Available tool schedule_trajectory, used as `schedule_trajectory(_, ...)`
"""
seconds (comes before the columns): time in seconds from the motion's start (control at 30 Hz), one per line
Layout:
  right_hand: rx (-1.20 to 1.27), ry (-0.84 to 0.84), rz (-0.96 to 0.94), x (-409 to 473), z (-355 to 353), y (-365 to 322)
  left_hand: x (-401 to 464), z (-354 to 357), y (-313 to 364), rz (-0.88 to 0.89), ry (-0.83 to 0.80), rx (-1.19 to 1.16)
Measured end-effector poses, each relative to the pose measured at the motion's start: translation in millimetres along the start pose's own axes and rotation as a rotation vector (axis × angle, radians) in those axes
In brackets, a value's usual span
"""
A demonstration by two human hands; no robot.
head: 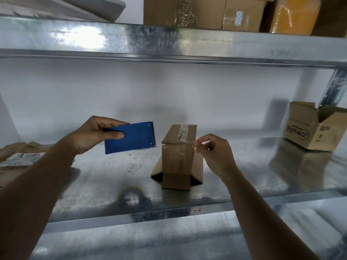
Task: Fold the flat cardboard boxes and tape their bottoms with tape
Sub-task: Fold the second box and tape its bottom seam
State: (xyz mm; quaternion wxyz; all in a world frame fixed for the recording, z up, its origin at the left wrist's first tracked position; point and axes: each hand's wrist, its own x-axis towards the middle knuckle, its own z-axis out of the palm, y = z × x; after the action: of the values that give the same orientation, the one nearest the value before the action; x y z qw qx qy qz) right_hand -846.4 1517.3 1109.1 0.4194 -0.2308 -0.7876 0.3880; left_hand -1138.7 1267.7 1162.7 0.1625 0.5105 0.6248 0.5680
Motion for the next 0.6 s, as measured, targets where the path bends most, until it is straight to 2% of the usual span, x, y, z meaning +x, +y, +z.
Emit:
schedule_trajectory(0.27, 0.08, 0.058, 0.074, 6.0, 11.8, 16.1, 8.7, 7.3, -1.1, -0.004, -0.01, 0.062)
schedule_trajectory(0.43, -0.124, 0.104, 0.121, 4.4, 12.2, 17.7, 10.9, 12.4, -1.8, 0.018, -0.021, 0.109)
schedule_trajectory(0.5, -0.216, 0.164, 0.005, 3.6, 13.3, 14.9, 11.4, 14.0, -2.6, 0.022, -0.02, 0.106)
schedule_trajectory(0.6, -0.451, 0.224, -0.407, 5.3, 18.0, 5.5, 13.2, 17.2, -4.5, 0.02, -0.017, 0.097)
